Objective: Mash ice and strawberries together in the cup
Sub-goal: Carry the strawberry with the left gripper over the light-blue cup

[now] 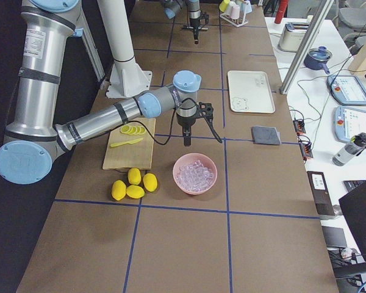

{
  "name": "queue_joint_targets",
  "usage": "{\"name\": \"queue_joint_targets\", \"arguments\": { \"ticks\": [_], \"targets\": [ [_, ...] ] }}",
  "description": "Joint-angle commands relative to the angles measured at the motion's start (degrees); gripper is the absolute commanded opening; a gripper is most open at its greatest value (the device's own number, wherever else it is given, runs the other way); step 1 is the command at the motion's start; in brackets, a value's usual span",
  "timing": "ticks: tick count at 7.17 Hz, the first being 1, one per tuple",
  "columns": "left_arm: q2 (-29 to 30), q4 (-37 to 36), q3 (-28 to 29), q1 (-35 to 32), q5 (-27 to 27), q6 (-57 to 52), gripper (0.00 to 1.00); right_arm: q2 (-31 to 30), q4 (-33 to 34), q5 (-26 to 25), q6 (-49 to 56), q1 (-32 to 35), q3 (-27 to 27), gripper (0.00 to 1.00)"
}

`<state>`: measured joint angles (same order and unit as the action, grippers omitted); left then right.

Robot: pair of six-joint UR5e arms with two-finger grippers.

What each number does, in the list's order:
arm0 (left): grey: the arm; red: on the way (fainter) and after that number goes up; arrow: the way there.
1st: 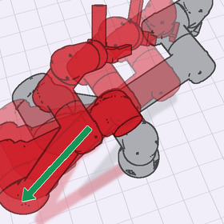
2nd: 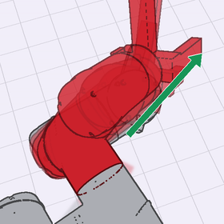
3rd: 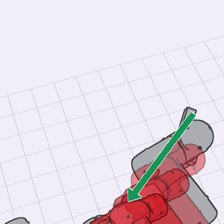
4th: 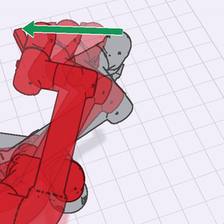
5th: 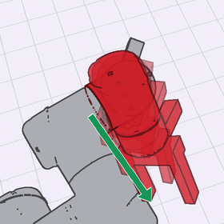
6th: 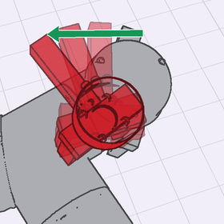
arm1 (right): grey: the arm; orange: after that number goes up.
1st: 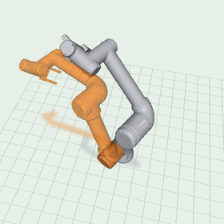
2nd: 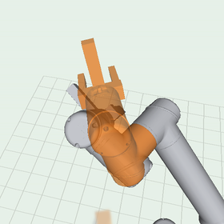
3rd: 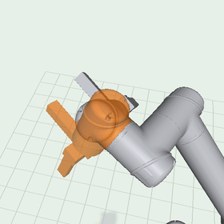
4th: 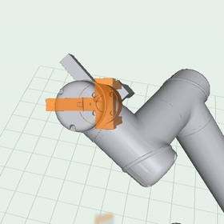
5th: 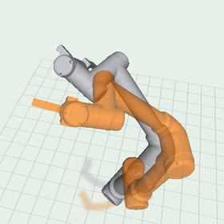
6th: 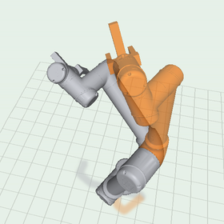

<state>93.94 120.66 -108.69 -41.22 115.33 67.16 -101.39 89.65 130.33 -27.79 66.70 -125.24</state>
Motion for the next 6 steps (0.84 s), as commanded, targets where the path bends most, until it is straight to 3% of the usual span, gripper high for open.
{"name": "queue_joint_targets", "arguments": {
  "ticks": [1,4,6],
  "targets": [
    [13.66,-3.48,-0.03,2.7,2.44,12.58,0.0,-0.21,0.09,0.01,0.01,0.36,0.09,1.0],
    [27.84,-9.22,4.25,8.61,0.69,19.22,0.0,-0.48,0.35,0.01,2.65,1.68,1.05,1.0],
    [31.65,-8.78,7.52,13.35,-7.81,19.15,0.0,-0.48,0.35,-0.08,2.91,1.94,1.49,1.0]
  ]
}}
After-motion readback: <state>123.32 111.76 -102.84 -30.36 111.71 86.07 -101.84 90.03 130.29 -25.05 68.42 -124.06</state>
